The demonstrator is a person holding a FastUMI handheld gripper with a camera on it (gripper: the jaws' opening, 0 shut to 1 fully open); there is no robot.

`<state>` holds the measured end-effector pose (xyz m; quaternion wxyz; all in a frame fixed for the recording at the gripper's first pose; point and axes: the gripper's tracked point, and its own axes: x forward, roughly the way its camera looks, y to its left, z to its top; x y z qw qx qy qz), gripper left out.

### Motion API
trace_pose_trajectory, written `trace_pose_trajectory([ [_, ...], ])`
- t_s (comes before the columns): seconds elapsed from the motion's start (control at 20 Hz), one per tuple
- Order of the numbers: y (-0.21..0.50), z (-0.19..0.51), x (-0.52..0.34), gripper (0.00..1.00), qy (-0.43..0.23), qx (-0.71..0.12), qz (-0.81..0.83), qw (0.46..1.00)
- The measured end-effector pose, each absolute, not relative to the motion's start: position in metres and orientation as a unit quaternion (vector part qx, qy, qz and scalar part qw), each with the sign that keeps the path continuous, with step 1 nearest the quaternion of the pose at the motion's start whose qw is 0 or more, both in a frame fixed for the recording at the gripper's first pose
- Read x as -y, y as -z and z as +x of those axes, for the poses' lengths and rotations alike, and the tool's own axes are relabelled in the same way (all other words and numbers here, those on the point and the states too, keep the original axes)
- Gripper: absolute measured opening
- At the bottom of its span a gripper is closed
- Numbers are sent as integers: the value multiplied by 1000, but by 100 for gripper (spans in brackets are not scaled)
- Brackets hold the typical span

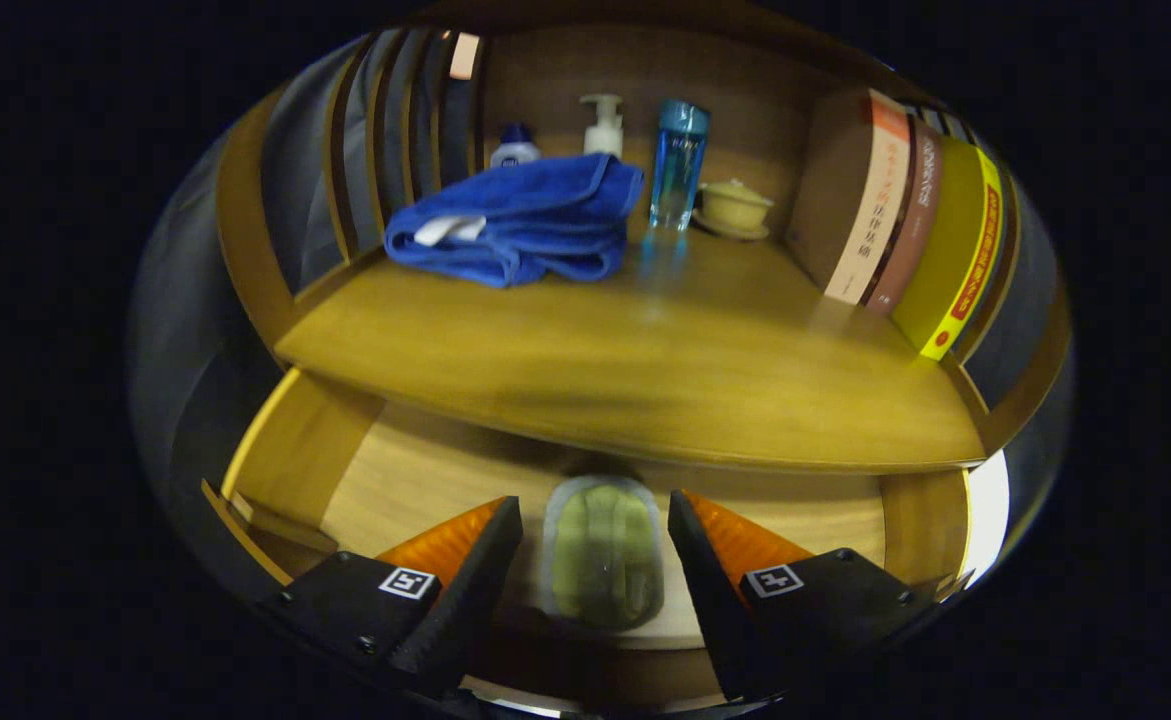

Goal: Pull open the drawer, take out the items inside it, and place them on the countertop above the cabinet.

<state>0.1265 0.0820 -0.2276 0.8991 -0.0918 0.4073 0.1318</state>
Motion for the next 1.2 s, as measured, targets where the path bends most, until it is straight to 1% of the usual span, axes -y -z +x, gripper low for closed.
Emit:
trace_pose_trajectory([
  [0.2,244,123,-84,94,-131,-438,-91,885],
  [0.3,249,116,-89,91,-131,-454,-66,879],
  [0.35,258,119,-84,85,-120,-450,-73,882],
  [0.45,257,124,-78,72,-119,-444,-80,884],
  [0.5,260,125,-83,68,-131,-441,-81,884],
  [0.6,248,130,-76,59,-120,-425,-93,893],
  [0.65,256,130,-74,33,-115,-431,-89,891],
  [0.7,251,131,-74,33,-107,-427,-80,894],
  [0.75,255,131,-73,26,-103,-428,-70,895],
  [0.85,251,131,-74,26,-105,-424,-58,898],
  [0.9,254,131,-73,20,-107,-424,-55,898],
  [1.2,241,123,-78,20,-115,-407,-42,905],
])
